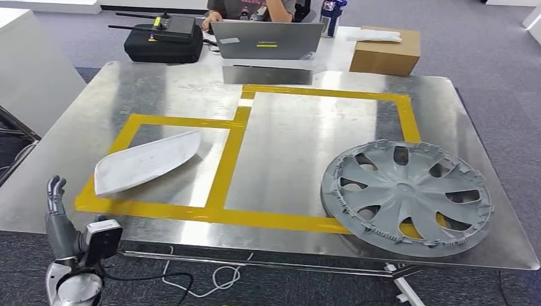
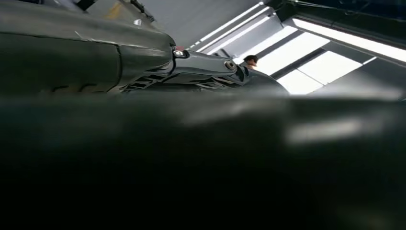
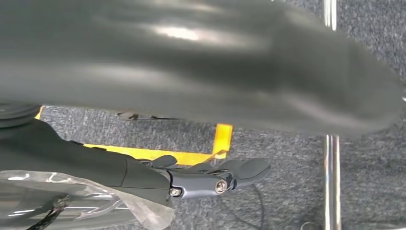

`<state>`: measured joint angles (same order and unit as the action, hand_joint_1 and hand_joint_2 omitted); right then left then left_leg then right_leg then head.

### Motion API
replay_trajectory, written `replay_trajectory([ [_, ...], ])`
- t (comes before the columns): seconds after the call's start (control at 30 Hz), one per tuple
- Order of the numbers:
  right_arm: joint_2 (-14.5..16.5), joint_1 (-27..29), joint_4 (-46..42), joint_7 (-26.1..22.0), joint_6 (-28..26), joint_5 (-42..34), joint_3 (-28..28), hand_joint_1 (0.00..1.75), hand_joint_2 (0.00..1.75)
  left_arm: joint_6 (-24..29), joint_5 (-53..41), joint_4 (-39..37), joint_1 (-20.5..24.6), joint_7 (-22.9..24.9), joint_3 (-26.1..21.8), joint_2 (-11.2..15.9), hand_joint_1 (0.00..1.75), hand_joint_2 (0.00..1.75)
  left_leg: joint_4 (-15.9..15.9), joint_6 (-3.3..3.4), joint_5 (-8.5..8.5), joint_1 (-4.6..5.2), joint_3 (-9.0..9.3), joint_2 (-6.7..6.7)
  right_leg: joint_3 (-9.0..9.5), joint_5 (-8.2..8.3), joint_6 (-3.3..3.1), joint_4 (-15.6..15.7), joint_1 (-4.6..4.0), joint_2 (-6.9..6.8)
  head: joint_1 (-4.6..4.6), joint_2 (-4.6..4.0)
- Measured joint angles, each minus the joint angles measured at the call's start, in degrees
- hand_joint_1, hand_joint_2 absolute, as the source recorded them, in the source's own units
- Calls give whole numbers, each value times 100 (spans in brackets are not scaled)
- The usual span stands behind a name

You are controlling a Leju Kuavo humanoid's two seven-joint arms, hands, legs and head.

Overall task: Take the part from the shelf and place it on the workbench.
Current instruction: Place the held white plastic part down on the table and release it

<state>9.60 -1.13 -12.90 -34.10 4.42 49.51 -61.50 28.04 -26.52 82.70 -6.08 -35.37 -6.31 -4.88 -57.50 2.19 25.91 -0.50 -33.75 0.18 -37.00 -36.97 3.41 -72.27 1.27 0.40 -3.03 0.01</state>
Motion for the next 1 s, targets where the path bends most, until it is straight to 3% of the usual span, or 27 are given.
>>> replay_trajectory([
  [0.07,0,3,0,3,-19,0,-34,0,0,-113,252,152,-132,-192,-142,-103,0,0,-11,-58,2,-20,7,-2,353,390,47,703,59,-26,-1,0],
  [0.13,9,-7,0,8,-25,1,-72,0,0,-196,384,284,-230,-242,-274,-181,0,0,-32,-152,-6,-23,-4,-13,705,619,38,1338,66,-12,6,-1],
  [0.17,13,-11,0,10,-26,2,-86,0,0,-215,407,335,-263,-246,-328,-208,0,0,-43,-201,-21,-22,-14,-21,766,638,10,1465,55,6,11,0],
  [0.27,17,-9,0,14,-28,7,-119,0,0,-248,423,420,-328,-248,-440,-268,0,0,-59,-323,-49,-54,-48,-34,716,678,-147,1489,15,33,29,2],
  [0.33,17,-3,0,14,-28,9,-131,0,0,-259,423,444,-353,-248,-495,-299,0,0,-335,-363,220,-73,-163,-31,667,745,-265,1506,6,20,49,2],
  [0.43,17,4,0,14,-29,9,-134,0,0,-263,423,455,-368,-248,-540,-327,0,0,-1409,-366,899,-67,-515,-29,556,834,-369,1506,-46,-2,67,2],
  [0.47,17,8,0,14,-29,9,-134,0,0,-268,427,455,-373,-248,-550,-332,0,0,-1627,-354,979,-60,-550,-29,518,861,-382,1504,-68,-5,67,2],
  [0.5,18,12,0,14,-29,11,-134,0,0,-290,447,456,-378,-249,-562,-339,0,0,-1639,-333,951,-50,-484,-29,483,888,-389,1500,-88,-7,66,2],
  [0.53,19,14,0,15,-31,15,-135,0,0,-335,490,457,-380,-249,-581,-349,0,0,-1423,-303,827,-34,-307,-29,455,913,-390,1495,-103,-6,66,1],
  [0.63,31,8,0,19,-48,43,-155,0,0,-601,755,464,-371,-250,-704,-415,0,0,-281,-173,465,38,433,-29,394,976,-356,1473,-135,-2,62,1],
  [0.7,43,3,0,26,-62,68,-194,0,0,-747,955,450,-367,-250,-788,-468,0,0,33,-126,450,70,589,-29,364,1026,-297,1465,-143,-5,60,2],
  [0.77,47,7,0,32,-76,97,-235,0,0,-854,1150,401,-367,-250,-841,-515,0,0,94,-95,395,65,560,-22,338,1061,-227,1463,-133,-12,61,1],
  [0.83,48,16,-1,38,-87,126,-266,0,0,-944,1317,308,-342,-250,-888,-563,0,0,153,-34,292,45,508,-5,234,871,-164,1291,-124,-13,53,1],
  [0.93,48,19,-2,60,-96,156,-301,0,0,-1003,1472,87,-306,-250,-953,-622,0,0,169,17,156,45,348,15,-104,180,-83,325,-105,-11,49,1],
  [0.97,48,21,-2,73,-101,168,-315,0,0,-998,1504,-2,-296,-250,-975,-633,0,0,166,13,113,48,288,22,-165,59,-62,37,-98,-12,51,1],
  [1.0,48,24,-2,87,-107,180,-334,0,0,-980,1526,-90,-282,-250,-1002,-642,0,0,162,5,71,50,231,27,-137,60,-48,-67,-90,-14,51,1],
])
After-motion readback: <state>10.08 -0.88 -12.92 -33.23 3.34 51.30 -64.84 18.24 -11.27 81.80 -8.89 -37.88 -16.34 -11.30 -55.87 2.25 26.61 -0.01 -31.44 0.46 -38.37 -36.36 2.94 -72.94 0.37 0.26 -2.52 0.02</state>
